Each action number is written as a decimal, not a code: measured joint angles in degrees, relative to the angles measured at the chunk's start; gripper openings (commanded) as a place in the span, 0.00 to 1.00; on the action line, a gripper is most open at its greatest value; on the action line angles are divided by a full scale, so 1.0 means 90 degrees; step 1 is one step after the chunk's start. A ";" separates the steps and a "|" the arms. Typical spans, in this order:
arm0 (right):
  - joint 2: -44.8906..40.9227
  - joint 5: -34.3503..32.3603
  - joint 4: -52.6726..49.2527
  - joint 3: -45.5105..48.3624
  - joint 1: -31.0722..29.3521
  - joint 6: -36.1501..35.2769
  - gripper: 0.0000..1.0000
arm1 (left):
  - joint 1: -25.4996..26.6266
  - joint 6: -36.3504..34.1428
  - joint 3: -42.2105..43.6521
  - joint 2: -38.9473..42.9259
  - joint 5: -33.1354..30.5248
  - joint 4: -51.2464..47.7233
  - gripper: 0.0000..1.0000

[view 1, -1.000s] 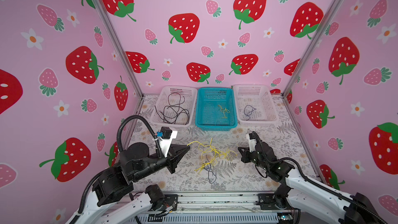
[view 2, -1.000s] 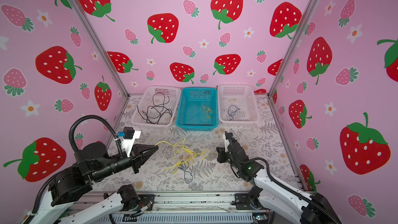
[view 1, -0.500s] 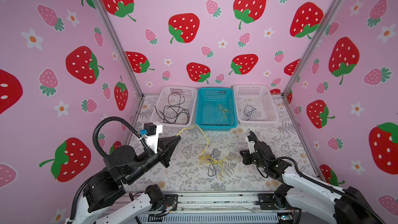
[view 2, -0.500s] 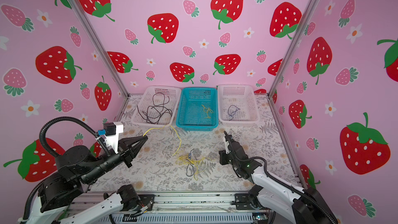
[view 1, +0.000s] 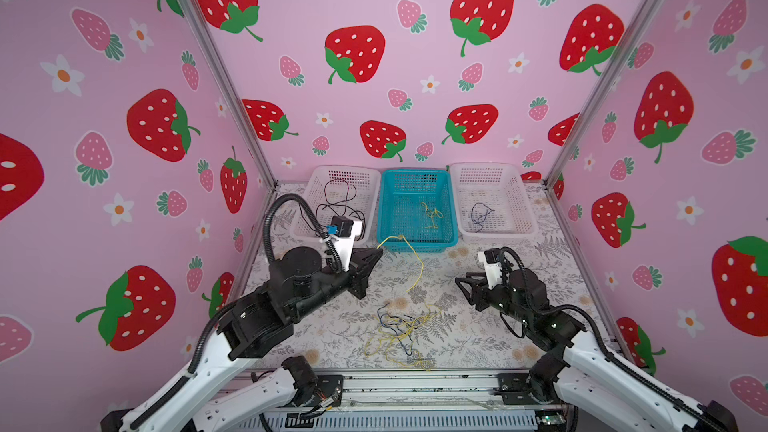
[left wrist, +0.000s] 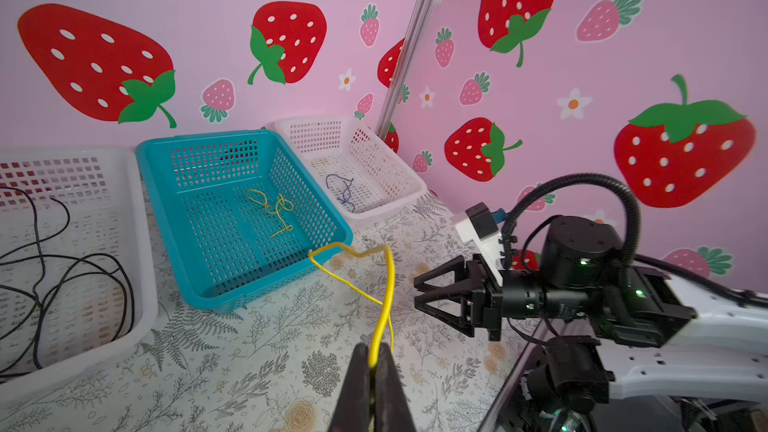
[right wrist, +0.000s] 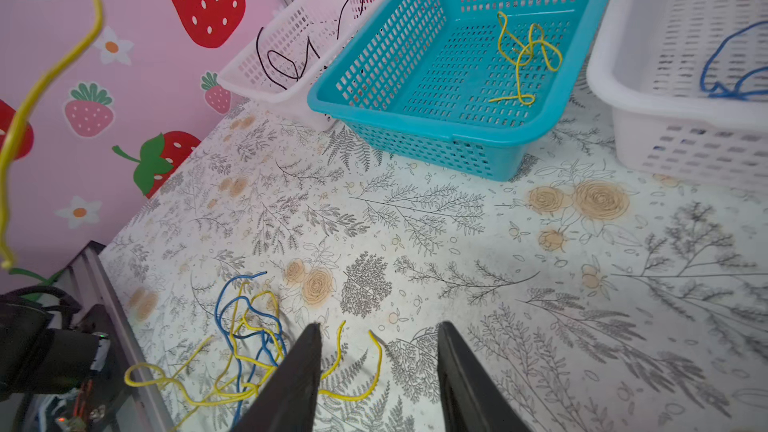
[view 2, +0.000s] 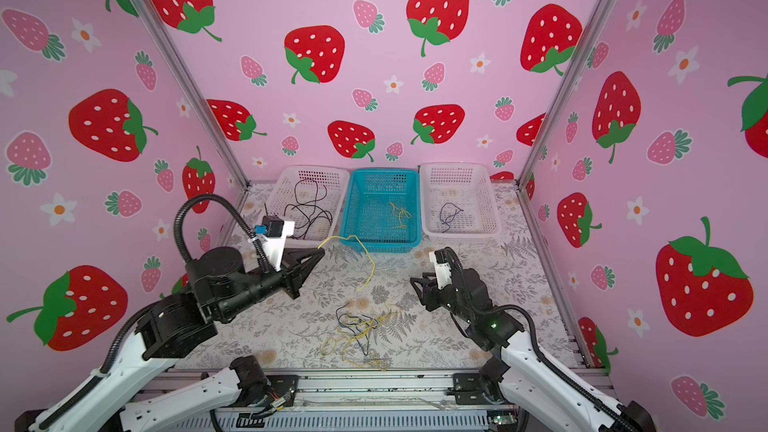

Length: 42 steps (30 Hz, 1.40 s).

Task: Untangle the cables
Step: 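Carry the yellow cable to the teal basket while the right gripper draws back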

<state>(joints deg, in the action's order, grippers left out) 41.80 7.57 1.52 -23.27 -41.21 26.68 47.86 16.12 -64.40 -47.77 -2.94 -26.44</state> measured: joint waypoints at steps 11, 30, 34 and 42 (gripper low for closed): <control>-0.0607 -0.0364 -0.0369 -0.0090 0.0000 0.0022 0.65 | -0.0913 -0.0651 -0.1768 -0.3699 -0.0294 0.0515 0.00; -0.0971 0.0000 -0.0578 -0.0104 -0.0002 0.0063 0.66 | -0.1836 -0.0862 -0.3725 -0.6887 0.0270 0.0772 0.33; -0.0862 0.0236 -0.0474 -0.0097 -0.0002 0.0112 0.66 | -0.1846 -0.0911 -0.4087 -0.7135 0.0291 0.0719 0.53; -0.0491 0.0942 -0.0015 0.0143 -0.0253 0.0311 0.65 | -0.1870 -0.0631 -0.3648 -0.6511 0.0386 0.0602 0.99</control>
<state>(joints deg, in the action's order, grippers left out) 37.39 16.05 1.39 -21.98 -43.48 29.47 31.03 10.44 -97.23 -106.37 0.54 -21.02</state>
